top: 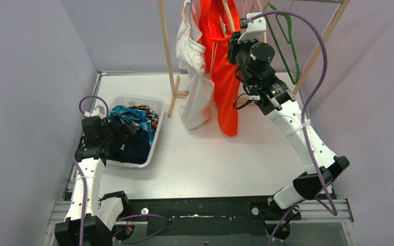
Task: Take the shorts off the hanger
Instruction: Pick up the hanger from the clothes rod.
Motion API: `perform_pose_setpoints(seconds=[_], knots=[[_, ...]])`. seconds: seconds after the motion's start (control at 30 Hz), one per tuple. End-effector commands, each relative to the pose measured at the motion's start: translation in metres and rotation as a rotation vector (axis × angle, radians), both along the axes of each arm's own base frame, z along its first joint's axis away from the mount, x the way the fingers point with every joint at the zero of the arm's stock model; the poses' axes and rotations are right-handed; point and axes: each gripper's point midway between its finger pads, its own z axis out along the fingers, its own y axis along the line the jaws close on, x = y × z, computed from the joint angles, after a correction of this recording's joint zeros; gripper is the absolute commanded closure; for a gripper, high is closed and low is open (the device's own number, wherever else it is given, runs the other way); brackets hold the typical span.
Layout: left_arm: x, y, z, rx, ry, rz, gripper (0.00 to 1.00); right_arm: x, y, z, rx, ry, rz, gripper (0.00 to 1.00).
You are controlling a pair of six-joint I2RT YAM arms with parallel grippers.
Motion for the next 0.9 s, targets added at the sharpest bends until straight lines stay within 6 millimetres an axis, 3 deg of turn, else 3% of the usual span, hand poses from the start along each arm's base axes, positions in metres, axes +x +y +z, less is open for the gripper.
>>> perform_pose_setpoints(seconds=[0.0, 0.37, 0.63, 0.87], knots=[[0.008, 0.003, 0.013, 0.021, -0.063, -0.004, 0.2, -0.036, -0.019, 0.059, 0.17, -0.149, 0.004, 1.0], [0.007, -0.001, 0.017, 0.034, -0.069, -0.054, 0.15, -0.081, -0.035, -0.031, 0.065, 0.092, 0.057, 1.0], [0.005, -0.011, 0.021, 0.022, -0.092, -0.116, 0.13, -0.142, -0.039, -0.112, 0.053, 0.199, 0.188, 1.0], [0.0, -0.009, 0.021, 0.042, -0.052, -0.125, 0.12, -0.193, -0.052, -0.181, 0.195, 0.389, 0.22, 1.0]])
